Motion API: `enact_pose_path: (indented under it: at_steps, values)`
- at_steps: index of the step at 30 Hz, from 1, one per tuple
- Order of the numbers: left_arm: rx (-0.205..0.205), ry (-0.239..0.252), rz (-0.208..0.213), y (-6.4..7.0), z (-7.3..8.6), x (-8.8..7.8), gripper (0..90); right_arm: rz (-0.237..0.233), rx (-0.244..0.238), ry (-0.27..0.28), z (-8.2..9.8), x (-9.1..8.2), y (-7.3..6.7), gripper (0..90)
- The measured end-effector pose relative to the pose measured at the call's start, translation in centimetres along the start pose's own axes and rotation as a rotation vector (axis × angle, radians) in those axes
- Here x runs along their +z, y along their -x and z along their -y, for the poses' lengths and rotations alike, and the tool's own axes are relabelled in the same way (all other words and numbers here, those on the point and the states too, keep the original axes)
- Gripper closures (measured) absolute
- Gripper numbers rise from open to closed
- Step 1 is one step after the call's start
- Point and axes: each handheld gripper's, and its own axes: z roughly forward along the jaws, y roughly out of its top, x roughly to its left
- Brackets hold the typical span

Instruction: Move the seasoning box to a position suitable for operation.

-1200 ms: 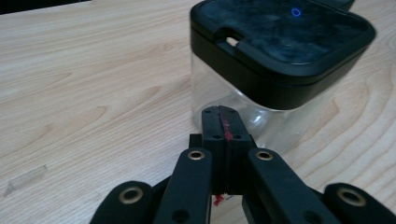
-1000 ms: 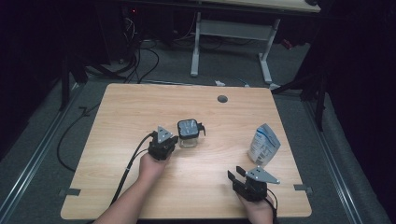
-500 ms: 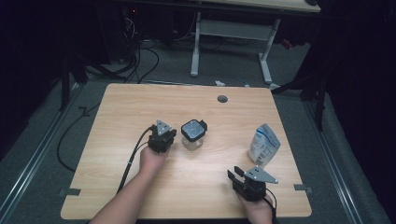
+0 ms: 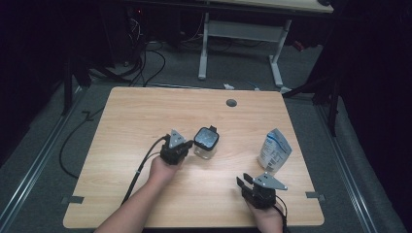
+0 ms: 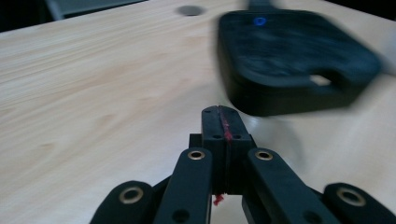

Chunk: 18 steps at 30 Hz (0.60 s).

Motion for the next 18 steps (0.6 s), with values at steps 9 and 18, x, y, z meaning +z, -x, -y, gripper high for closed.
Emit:
enact_pose_path:
  at_steps: [9, 18]
  values:
    - [0.050, 0.011, 0.046, 4.7, 0.4, -0.5, 90.0, 0.025, 0.014, -0.006, 0.1, -0.1, 0.7, 67.2]
    - [-0.099, -0.013, -0.083, -2.2, -1.5, 4.1, 90.0, 0.012, 0.002, -0.025, 0.2, 0.7, 0.2, 69.2]
